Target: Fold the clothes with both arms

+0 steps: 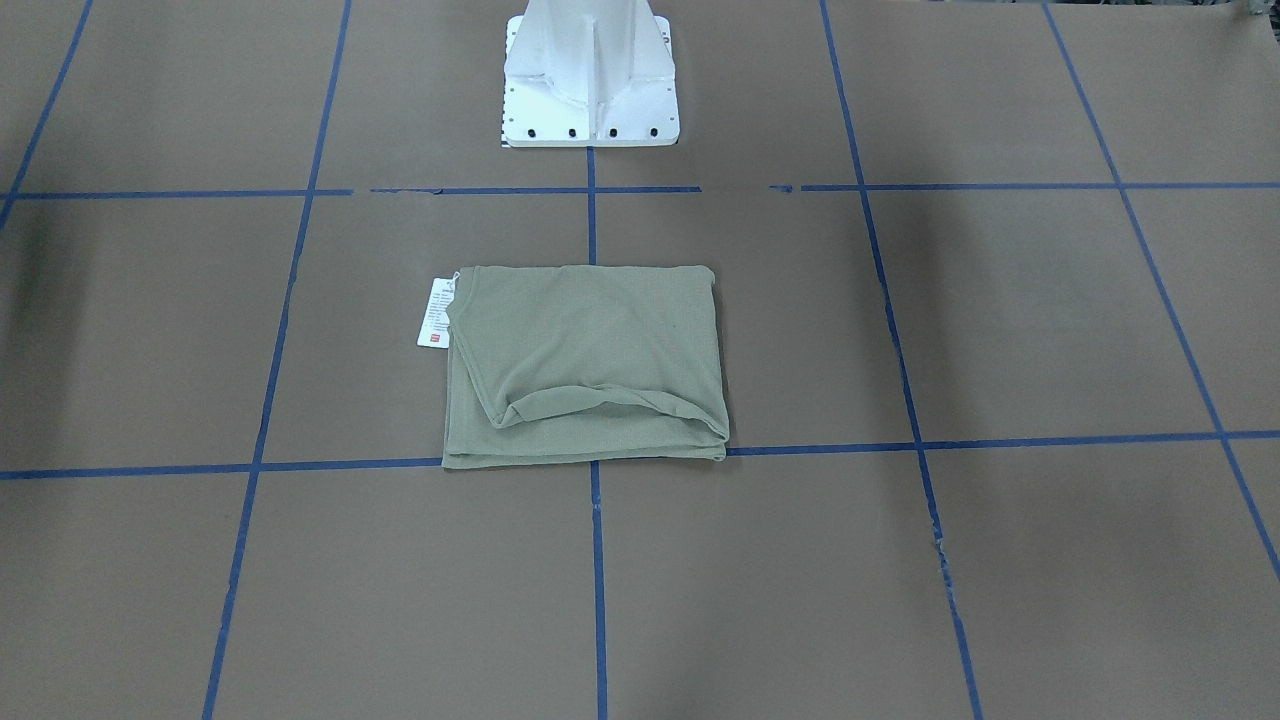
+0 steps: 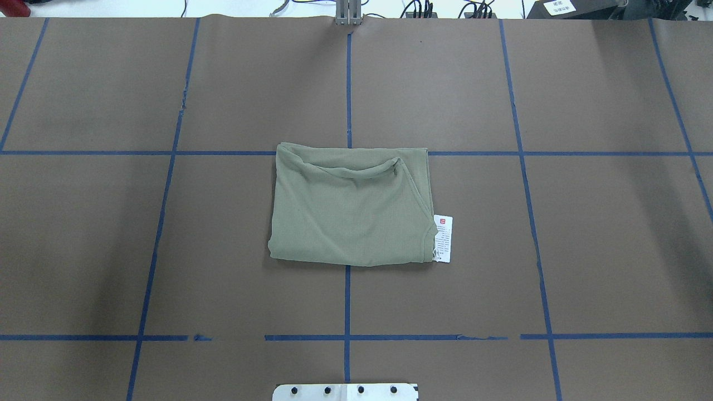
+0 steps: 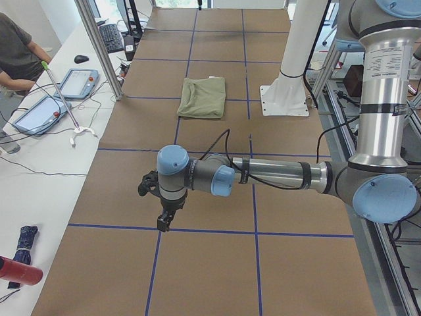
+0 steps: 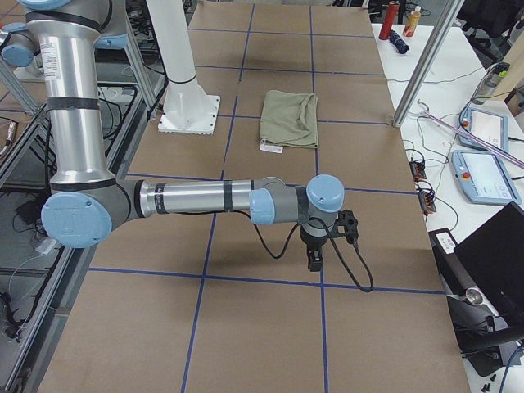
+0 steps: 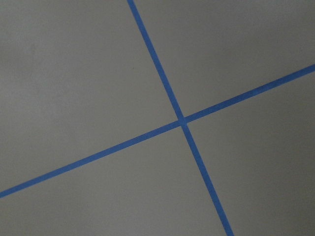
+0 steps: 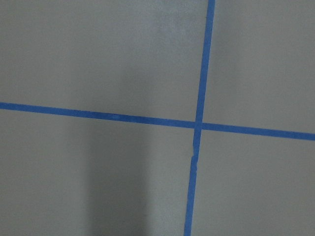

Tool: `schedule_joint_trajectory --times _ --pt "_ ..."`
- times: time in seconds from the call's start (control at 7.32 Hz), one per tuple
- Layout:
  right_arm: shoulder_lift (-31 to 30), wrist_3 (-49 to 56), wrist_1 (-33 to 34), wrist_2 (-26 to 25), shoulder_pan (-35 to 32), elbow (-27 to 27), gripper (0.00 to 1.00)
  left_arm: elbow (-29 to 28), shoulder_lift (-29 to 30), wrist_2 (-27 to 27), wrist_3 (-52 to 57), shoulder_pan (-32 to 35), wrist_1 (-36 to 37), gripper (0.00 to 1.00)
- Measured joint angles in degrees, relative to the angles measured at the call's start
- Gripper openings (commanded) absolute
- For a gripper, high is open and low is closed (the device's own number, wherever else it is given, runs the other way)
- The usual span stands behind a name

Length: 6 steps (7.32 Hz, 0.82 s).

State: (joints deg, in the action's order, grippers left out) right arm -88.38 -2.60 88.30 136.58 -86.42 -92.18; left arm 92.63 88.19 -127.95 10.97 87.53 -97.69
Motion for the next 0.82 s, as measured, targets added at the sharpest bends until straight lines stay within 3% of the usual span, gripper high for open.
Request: schedule_joint_trajectory --times 0.41,0.82 --pt "-6.27 -2.87 0.34 1.63 -1.02 -5.65 1.00 1.67 -0.44 -1.98 -8.68 0.04 0.52 1.00" --pt "-9.61 -3.84 -0.22 0.42 -2.00 -7.50 1.00 2.24 -0.12 -2.60 -9.62 0.01 0.57 1.00"
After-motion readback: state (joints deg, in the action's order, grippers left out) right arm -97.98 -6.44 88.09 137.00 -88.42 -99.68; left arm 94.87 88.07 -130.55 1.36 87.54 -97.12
